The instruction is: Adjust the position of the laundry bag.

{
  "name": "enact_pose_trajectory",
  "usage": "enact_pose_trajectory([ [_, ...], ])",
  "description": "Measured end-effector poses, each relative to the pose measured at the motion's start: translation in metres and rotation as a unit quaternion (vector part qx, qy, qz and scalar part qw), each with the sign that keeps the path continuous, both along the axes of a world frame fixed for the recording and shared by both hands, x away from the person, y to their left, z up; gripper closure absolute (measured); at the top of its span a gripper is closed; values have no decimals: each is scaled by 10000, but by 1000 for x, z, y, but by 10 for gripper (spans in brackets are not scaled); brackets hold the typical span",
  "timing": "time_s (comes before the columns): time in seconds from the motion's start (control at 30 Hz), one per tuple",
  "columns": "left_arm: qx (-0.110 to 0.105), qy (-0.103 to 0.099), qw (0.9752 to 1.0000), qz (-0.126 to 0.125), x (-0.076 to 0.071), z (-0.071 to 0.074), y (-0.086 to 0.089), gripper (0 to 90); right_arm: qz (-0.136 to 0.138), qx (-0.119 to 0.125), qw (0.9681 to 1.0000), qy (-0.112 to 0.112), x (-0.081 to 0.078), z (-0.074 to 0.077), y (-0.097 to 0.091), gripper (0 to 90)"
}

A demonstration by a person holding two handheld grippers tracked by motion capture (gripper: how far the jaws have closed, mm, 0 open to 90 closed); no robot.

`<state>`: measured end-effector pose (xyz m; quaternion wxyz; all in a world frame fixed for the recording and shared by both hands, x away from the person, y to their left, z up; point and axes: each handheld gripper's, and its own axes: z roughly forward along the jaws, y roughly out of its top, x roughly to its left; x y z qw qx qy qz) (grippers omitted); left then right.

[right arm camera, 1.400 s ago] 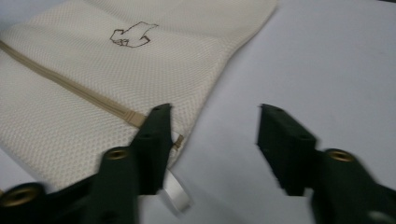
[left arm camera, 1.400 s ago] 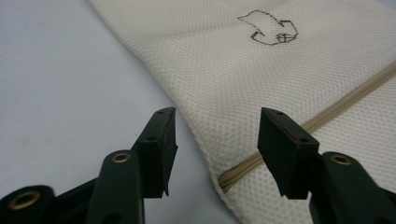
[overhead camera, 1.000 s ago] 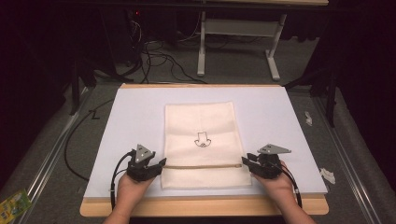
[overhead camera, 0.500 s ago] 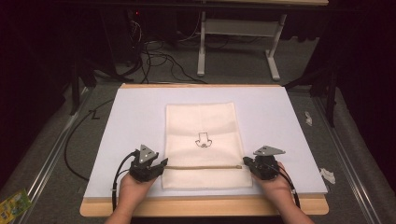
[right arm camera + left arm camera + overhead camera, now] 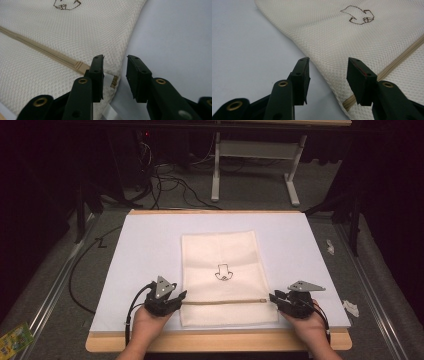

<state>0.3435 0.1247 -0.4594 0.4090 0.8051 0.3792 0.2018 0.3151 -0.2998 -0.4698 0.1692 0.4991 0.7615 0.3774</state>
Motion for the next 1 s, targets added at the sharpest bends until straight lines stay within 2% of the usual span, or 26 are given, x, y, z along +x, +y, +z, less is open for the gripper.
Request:
enact_pose_trajectory([
  [0.1,-41,22,10000,45,1,0,3,529,74,110,9998,129,1,-5,0,637],
  [0.2,-71,3,10000,50,0,1,4,526,93,66,9998,183,1,-8,3,631],
  [0.47,-87,23,9999,60,0,2,5,522,70,-78,9999,59,-4,-10,7,674],
  [0.67,-124,59,9999,61,0,1,4,520,188,-178,9997,48,-4,-9,9,726],
  [0.73,-180,83,9998,57,0,1,4,519,214,-195,9995,97,-4,-7,10,785],
  [0.83,-211,72,9997,50,0,2,3,518,300,-277,9991,83,-3,-6,10,821],
  [1.0,-232,53,9997,10,-1,4,3,518,387,-359,9986,16,-4,-2,10,847],
])
